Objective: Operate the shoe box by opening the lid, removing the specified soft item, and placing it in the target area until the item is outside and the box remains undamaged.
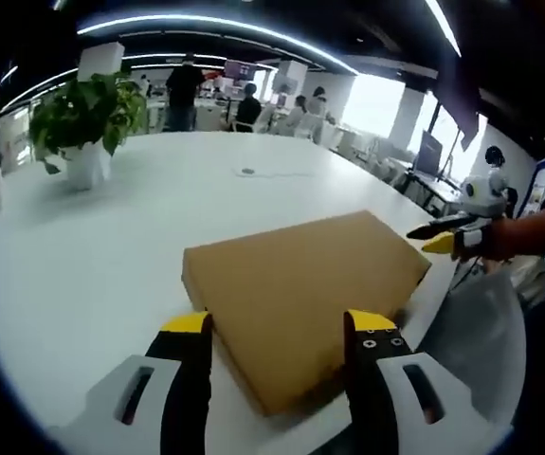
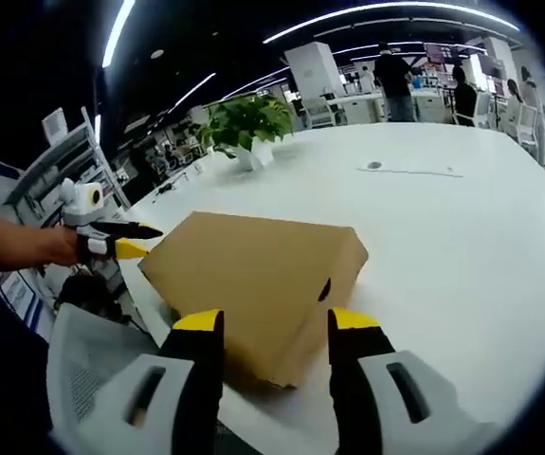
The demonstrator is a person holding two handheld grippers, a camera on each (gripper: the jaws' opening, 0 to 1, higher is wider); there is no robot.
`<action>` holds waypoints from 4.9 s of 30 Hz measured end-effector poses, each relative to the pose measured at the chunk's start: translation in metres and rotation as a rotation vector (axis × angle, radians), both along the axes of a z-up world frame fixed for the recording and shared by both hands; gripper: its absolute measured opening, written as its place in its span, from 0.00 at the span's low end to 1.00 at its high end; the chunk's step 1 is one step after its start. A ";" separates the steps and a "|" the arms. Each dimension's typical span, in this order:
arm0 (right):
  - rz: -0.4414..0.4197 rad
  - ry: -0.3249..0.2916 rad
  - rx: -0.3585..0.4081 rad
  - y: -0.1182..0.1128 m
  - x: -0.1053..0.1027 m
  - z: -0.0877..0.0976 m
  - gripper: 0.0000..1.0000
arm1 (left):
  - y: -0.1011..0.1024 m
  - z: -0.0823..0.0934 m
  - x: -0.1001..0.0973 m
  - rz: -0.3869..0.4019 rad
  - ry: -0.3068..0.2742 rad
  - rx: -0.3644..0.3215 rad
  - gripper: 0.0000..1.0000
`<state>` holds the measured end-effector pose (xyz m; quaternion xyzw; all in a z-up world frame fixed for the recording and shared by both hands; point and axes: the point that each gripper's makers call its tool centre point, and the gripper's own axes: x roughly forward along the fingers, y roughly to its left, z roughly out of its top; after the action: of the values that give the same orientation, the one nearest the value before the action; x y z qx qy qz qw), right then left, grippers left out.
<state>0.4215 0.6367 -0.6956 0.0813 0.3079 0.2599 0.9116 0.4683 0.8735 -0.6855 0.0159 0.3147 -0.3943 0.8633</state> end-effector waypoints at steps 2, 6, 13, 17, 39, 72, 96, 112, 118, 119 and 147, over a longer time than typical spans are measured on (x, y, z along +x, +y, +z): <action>0.011 0.008 -0.015 0.000 -0.005 -0.005 0.41 | 0.006 -0.005 -0.005 -0.002 0.002 0.015 0.56; 0.030 0.018 -0.034 0.000 -0.013 -0.013 0.41 | 0.017 -0.014 -0.014 -0.002 0.003 0.031 0.55; 0.060 0.047 -0.084 0.003 -0.017 -0.030 0.38 | 0.015 -0.033 -0.030 -0.044 0.026 0.045 0.46; 0.077 0.064 -0.104 0.005 -0.020 -0.039 0.35 | 0.014 -0.041 -0.028 -0.030 0.033 0.059 0.39; 0.098 0.054 -0.136 0.010 -0.019 -0.034 0.31 | 0.017 -0.039 -0.025 -0.014 0.031 0.068 0.35; 0.108 -0.126 -0.184 0.007 -0.005 0.026 0.29 | 0.016 0.029 -0.011 0.037 -0.038 -0.061 0.36; -0.002 -0.325 -0.280 -0.016 0.053 0.074 0.10 | 0.007 0.083 0.025 0.057 -0.148 -0.139 0.37; -0.065 -0.406 -0.355 -0.026 0.089 0.098 0.01 | 0.001 0.103 0.059 0.072 -0.205 -0.167 0.39; -0.074 -0.427 -0.388 -0.029 0.101 0.103 0.00 | -0.002 0.106 0.070 0.067 -0.218 -0.161 0.40; -0.076 -0.430 -0.390 -0.030 0.102 0.104 0.00 | -0.002 0.107 0.071 0.067 -0.220 -0.161 0.40; -0.070 -0.402 -0.412 -0.033 0.125 0.110 0.00 | 0.029 -0.004 0.011 0.098 -0.009 0.073 0.21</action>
<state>0.5460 0.6038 -0.5852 -0.1482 0.1644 0.1711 0.9601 0.4789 0.9024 -0.6894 0.0335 0.3253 -0.3396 0.8819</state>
